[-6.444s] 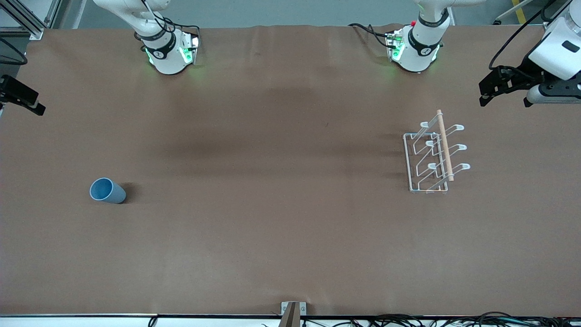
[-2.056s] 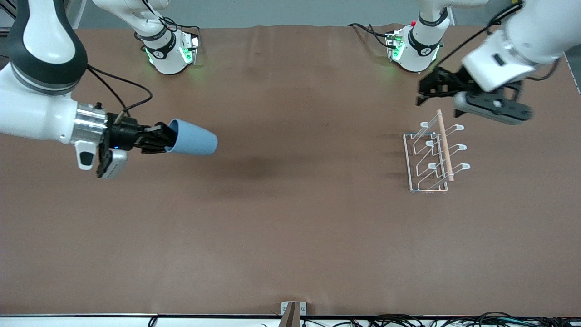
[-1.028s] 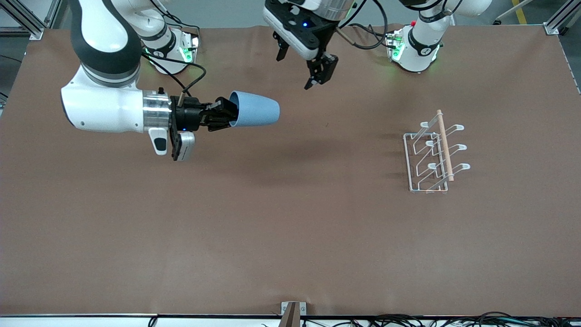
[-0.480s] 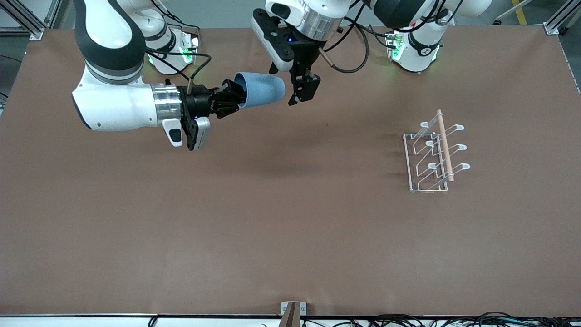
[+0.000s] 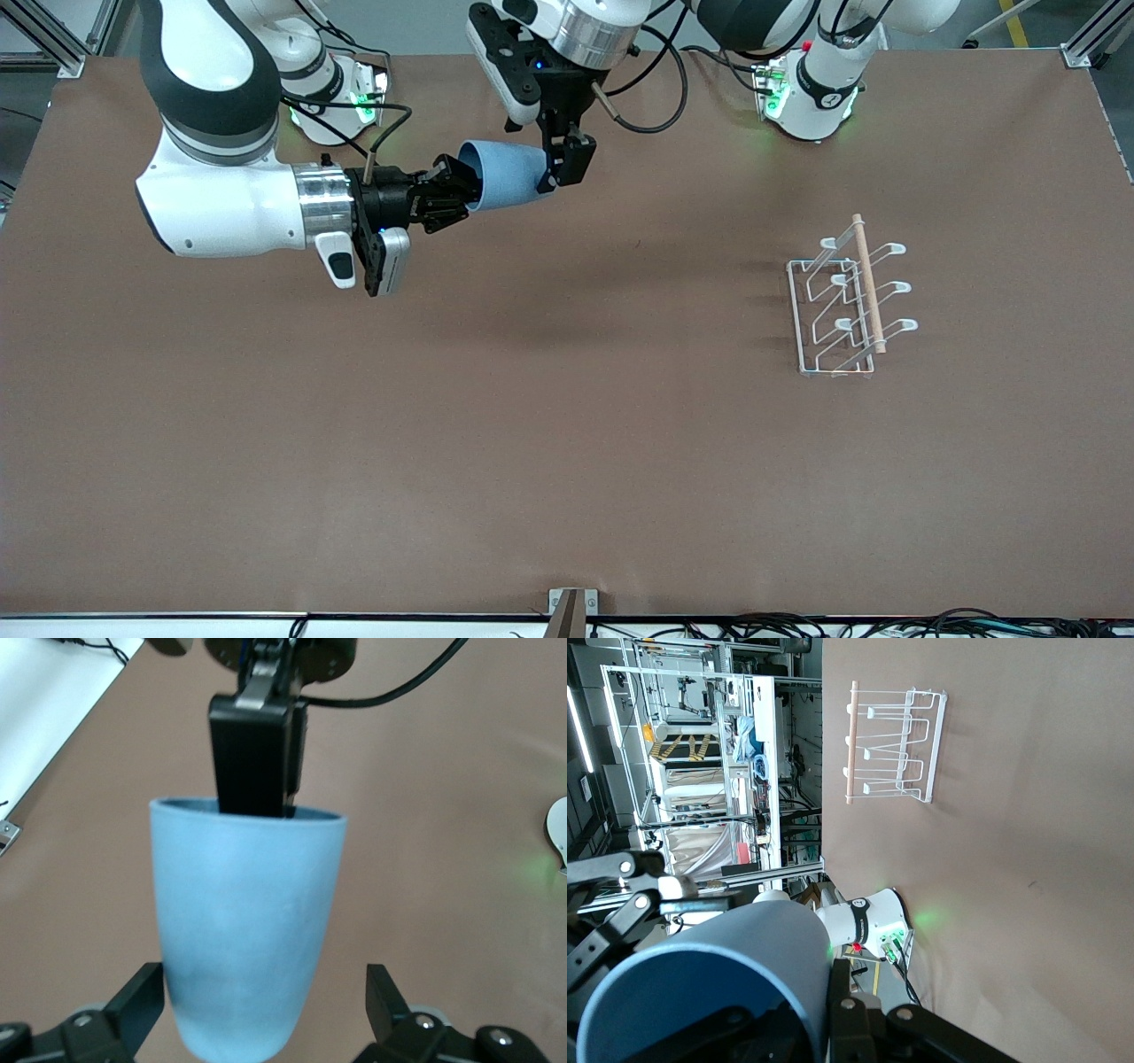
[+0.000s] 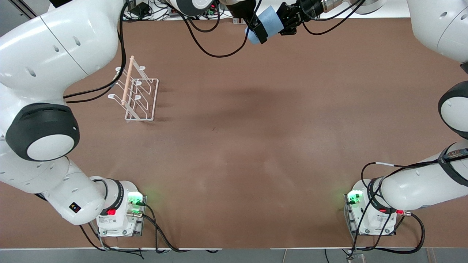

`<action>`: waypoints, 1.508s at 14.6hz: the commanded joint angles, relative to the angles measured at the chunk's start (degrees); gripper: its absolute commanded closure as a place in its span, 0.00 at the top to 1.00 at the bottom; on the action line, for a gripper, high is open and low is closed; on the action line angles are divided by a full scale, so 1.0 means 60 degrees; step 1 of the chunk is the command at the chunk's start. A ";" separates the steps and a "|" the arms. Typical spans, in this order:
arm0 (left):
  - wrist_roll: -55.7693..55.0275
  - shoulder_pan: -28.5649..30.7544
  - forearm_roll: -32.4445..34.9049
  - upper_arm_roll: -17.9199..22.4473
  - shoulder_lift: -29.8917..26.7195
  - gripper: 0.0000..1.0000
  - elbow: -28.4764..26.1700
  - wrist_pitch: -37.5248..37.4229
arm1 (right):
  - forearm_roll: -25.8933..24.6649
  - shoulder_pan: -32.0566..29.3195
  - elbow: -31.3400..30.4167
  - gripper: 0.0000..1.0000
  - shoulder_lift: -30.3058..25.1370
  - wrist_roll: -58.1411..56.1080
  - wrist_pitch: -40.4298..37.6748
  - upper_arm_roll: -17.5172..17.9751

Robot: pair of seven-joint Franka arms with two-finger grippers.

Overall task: Hang cup on cup holder
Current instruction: 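Grasp the cup's base with the left gripper beside the right gripper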

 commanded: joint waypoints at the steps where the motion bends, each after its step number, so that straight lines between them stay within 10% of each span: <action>1: 0.0248 -0.0098 0.0147 0.0012 0.0307 1.00 0.0230 0.0418 | 0.0205 0.0130 0.0195 0.01 0.0142 -0.0012 -0.0024 -0.0052; 6: 0.0409 -0.0113 0.0176 0.0012 0.0732 0.94 0.0230 0.0990 | 0.0205 0.0130 0.0180 0.02 0.0142 -0.0027 -0.0054 -0.0052; 12: 0.0952 -0.0083 0.0176 0.0012 0.0820 0.59 0.0142 0.1020 | 0.0205 0.0115 0.0181 0.07 0.0142 -0.0012 -0.0112 -0.0052; 13: 0.0937 -0.0083 0.0176 0.0012 0.0805 0.59 0.0142 0.1020 | 0.0205 0.0115 0.0180 0.25 0.0142 0.0017 -0.0113 -0.0052; 14: 0.0923 -0.0069 0.0176 0.0026 0.0776 0.59 0.0157 0.1006 | 0.0205 0.0101 0.0180 0.99 0.0142 0.0017 -0.0113 -0.0066; 22: 0.0923 0.0107 0.0612 0.0158 0.0688 0.60 0.0142 -0.0646 | 0.0074 -0.0016 0.0137 1.00 0.0142 0.0046 -0.0010 -0.0139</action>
